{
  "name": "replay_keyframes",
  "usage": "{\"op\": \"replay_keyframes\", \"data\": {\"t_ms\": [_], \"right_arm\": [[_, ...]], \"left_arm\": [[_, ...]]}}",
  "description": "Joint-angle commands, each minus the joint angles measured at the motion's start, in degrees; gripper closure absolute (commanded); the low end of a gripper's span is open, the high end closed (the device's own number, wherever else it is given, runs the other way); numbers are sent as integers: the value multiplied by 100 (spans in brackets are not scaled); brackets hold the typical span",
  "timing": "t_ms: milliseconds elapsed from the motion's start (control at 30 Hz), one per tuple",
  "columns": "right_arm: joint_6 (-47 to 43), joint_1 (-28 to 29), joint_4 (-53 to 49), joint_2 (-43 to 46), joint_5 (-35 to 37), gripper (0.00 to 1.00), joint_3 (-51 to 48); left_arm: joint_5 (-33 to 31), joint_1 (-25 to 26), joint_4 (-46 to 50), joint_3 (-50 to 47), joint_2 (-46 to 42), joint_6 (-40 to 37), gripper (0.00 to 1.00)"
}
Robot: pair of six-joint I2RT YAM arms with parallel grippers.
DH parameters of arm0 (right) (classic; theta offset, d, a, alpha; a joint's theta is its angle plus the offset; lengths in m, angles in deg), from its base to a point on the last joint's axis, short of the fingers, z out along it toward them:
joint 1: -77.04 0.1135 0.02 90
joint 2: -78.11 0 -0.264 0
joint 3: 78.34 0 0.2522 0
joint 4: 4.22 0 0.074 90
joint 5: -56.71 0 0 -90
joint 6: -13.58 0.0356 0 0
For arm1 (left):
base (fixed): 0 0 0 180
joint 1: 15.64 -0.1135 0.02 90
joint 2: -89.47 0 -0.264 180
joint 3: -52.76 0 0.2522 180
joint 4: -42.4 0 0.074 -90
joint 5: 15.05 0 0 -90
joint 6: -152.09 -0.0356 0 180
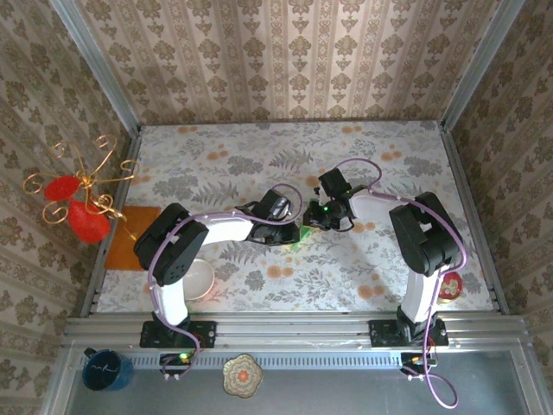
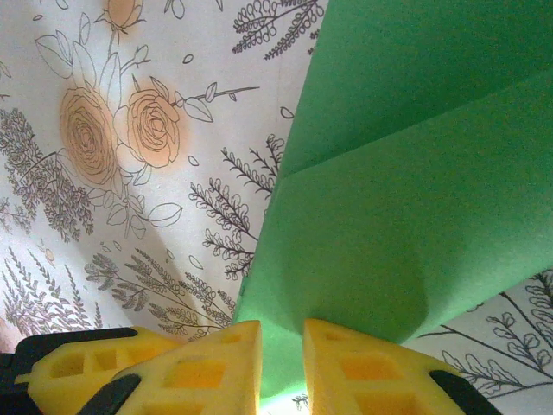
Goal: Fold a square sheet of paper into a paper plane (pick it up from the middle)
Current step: Fold the wing for the fifth time at the center of the table.
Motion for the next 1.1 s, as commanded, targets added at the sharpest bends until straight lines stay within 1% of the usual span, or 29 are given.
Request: {"op": "replay_keyframes", "data": {"t_ms": [0, 433, 633, 700, 833, 933, 1067], "right_arm": [[-27, -41, -144, -131, 170, 78, 67], [-87, -76, -151, -289, 202, 79, -67], [-180, -93, -171, -337, 146, 80, -157], [-232, -91, -132, -336, 34, 81, -174], [-255, -93, -42, -342, -163, 82, -184], [-255, -93, -3, -352, -216, 83, -184], [-264, -87, -7, -373, -244, 84, -183]], "left_arm": [[-196, 93, 364, -164, 464, -28, 82], [-205, 97, 393, -157, 381, -12, 82], [-413, 98, 525, -77, -254, -121, 82], [-552, 85, 554, -64, -538, -182, 81], [-574, 61, 559, 18, -766, -301, 81], [-320, 79, 430, 91, -668, -346, 84], [74, 149, 232, 301, -322, -334, 91]]}}
